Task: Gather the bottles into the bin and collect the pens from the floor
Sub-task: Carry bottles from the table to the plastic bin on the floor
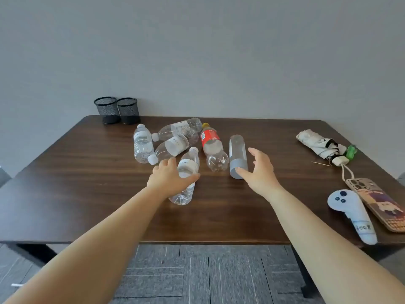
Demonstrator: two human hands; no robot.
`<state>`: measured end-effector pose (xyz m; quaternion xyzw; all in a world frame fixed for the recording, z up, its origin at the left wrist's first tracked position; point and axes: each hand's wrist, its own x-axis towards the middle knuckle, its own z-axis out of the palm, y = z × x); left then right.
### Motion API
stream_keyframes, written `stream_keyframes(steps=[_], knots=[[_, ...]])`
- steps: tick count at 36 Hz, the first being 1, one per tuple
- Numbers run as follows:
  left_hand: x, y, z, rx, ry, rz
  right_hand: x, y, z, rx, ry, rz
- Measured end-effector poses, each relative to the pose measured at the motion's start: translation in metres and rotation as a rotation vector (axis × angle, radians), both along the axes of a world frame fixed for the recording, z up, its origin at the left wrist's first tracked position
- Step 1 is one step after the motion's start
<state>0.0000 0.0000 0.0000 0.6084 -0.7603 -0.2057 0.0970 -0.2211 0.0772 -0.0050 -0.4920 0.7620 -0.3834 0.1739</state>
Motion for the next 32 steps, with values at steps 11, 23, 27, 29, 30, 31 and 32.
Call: stream_keyframes(steps=[11, 23, 27, 29, 30, 31, 32], knots=[[-0.009, -0.001, -0.044, 0.011, 0.05, 0.001, 0.015, 0.01, -0.044, -0.09, 0.215, -0.101], [0.041, 0.007, -0.033, -0.235, 0.233, 0.03, 0.027, -0.016, -0.051, 0.181, 0.26, -0.135], [0.056, 0.0, -0.027, -0.308, 0.292, 0.031, 0.028, -0.039, -0.054, 0.207, 0.302, -0.178], [0.063, -0.004, -0.025, -0.345, 0.323, 0.028, 0.029, -0.048, -0.058, 0.203, 0.311, -0.201], [0.066, -0.007, -0.025, -0.356, 0.341, 0.028, 0.03, -0.052, -0.06, 0.197, 0.312, -0.22], [0.069, -0.009, -0.024, -0.358, 0.349, 0.03, 0.03, -0.055, -0.061, 0.187, 0.31, -0.243], [0.072, -0.011, -0.023, -0.363, 0.353, 0.032, 0.031, -0.058, -0.062, 0.174, 0.306, -0.268]])
